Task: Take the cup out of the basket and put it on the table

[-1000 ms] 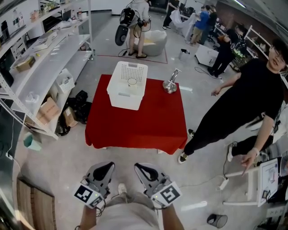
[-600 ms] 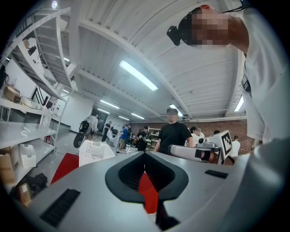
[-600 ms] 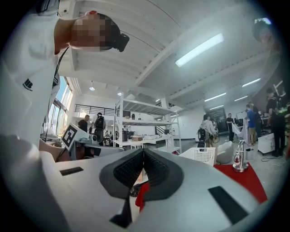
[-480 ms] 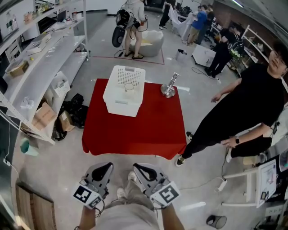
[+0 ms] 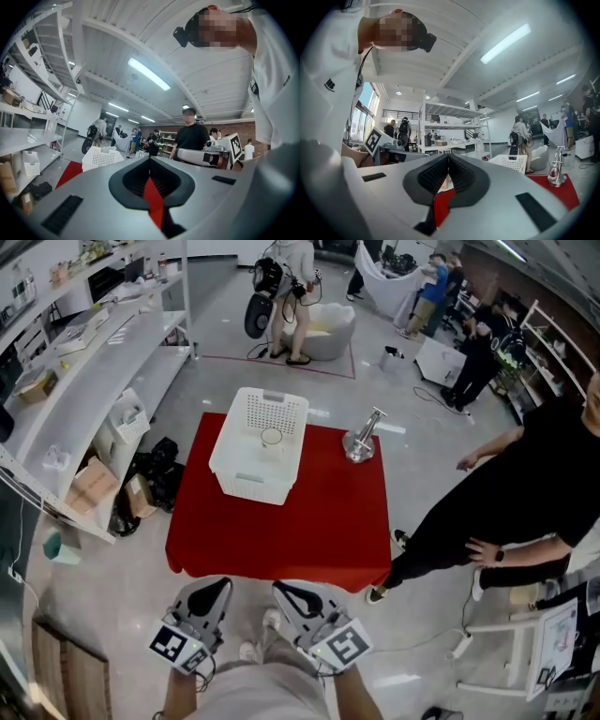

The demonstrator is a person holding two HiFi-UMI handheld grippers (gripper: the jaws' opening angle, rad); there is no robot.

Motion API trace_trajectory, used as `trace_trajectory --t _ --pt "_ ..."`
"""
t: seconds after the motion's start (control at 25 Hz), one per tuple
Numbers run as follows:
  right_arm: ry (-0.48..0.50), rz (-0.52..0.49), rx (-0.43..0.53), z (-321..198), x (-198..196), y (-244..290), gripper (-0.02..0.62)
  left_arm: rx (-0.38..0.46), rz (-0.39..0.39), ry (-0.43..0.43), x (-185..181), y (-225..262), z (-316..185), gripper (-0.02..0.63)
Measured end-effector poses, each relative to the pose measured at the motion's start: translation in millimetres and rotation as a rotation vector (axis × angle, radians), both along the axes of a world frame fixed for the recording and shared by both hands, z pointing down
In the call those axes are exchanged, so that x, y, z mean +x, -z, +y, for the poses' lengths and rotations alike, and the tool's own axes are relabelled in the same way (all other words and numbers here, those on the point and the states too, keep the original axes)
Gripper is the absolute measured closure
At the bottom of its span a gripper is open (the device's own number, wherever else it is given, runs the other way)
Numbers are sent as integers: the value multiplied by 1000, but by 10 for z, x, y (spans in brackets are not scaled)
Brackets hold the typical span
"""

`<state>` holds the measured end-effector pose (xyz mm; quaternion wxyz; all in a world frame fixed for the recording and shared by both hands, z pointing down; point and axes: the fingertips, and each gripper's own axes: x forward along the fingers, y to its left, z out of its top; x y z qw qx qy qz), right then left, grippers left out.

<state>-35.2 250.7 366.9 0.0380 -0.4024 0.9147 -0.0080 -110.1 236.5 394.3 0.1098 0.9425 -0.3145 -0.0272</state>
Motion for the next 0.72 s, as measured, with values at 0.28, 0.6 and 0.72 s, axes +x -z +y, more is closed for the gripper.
trace_trajectory --t 0.28,0.6,0.72 --pt "38 -15 5 -368 269 13 588 4 -8 46 232 42 -376 595" --pt "49 -27 0 -675 465 -13 588 4 -12 72 393 42 -678 595" --pt "52 -27 2 -791 480 -21 588 6 -13 72 422 35 -804 595"
